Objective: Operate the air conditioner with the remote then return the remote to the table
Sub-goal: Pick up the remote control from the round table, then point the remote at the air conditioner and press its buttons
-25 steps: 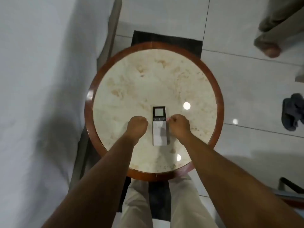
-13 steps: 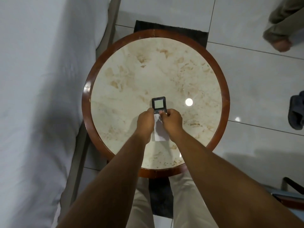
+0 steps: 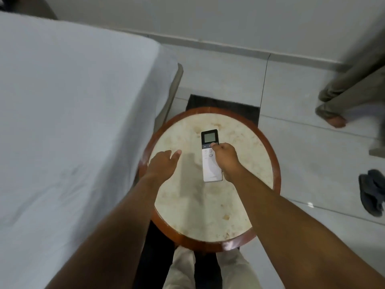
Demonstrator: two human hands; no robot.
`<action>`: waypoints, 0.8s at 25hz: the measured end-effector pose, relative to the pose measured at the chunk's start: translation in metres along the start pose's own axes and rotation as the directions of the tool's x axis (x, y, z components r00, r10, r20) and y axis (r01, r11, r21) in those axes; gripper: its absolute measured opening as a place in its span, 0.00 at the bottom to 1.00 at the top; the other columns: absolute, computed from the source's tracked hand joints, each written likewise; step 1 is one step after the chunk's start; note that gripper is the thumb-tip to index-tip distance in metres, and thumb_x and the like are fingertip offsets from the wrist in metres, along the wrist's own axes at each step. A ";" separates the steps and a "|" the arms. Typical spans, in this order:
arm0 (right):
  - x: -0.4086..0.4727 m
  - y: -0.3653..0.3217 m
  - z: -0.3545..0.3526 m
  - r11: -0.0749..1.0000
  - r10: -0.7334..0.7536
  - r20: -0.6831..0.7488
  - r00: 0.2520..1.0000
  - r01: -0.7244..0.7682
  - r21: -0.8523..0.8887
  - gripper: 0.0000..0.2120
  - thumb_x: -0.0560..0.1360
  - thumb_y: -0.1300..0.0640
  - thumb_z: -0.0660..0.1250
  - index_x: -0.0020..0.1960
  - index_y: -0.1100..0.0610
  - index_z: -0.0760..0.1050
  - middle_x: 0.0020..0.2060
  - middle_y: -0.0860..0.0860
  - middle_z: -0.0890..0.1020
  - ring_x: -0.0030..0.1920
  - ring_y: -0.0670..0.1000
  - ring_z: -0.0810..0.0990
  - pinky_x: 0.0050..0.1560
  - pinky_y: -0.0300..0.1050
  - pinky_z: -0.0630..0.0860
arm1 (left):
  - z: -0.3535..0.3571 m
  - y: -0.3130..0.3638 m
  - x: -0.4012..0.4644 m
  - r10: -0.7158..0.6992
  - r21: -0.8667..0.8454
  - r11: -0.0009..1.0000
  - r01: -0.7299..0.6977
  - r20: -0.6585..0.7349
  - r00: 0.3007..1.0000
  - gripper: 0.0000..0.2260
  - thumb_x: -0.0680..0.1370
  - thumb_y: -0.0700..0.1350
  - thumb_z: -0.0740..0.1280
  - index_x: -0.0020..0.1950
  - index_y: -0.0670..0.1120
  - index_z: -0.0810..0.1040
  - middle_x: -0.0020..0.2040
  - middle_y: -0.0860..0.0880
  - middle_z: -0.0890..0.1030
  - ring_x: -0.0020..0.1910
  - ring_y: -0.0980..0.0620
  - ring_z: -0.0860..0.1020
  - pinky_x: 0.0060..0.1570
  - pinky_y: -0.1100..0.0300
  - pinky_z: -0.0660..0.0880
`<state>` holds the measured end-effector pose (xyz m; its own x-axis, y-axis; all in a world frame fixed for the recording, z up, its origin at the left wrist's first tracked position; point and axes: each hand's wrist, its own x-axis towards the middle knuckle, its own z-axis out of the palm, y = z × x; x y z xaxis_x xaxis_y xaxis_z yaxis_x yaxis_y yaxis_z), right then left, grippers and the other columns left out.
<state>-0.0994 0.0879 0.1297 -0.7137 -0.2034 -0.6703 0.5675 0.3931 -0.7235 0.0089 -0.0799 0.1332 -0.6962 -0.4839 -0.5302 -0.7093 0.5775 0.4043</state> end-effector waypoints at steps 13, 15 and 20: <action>-0.125 -0.306 -0.018 0.875 -0.472 -0.047 0.880 0.475 0.092 0.07 0.74 0.55 0.64 0.39 0.57 0.73 0.35 0.54 0.80 0.32 0.55 0.80 0.28 0.41 0.76 | -0.303 0.094 -0.054 0.500 0.602 0.794 -0.083 -0.570 0.652 0.39 0.76 0.69 0.51 0.79 0.44 0.55 0.80 0.40 0.58 0.79 0.38 0.53 0.76 0.42 0.53; -0.146 -0.342 -0.021 0.850 -0.518 -0.039 0.855 0.519 0.089 0.07 0.74 0.56 0.64 0.39 0.58 0.72 0.35 0.55 0.79 0.31 0.55 0.80 0.27 0.41 0.76 | -0.342 0.110 -0.071 0.537 0.622 0.782 -0.045 -0.635 0.555 0.42 0.75 0.71 0.48 0.80 0.44 0.51 0.81 0.39 0.54 0.80 0.38 0.50 0.77 0.42 0.50; -0.214 -0.433 -0.034 0.753 -0.651 -0.036 0.758 0.651 0.098 0.06 0.74 0.57 0.63 0.40 0.59 0.72 0.36 0.56 0.79 0.32 0.57 0.80 0.31 0.44 0.76 | -0.437 0.157 -0.127 0.563 0.589 0.808 0.006 -0.776 0.284 0.46 0.73 0.74 0.44 0.80 0.44 0.42 0.82 0.40 0.45 0.80 0.40 0.42 0.78 0.43 0.43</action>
<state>-0.2065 -0.0086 0.5919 -0.9252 -0.3782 -0.0311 0.0027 0.0755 -0.9971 -0.0621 -0.2147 0.5896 -0.6829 -0.3220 0.6557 -0.5124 0.8509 -0.1158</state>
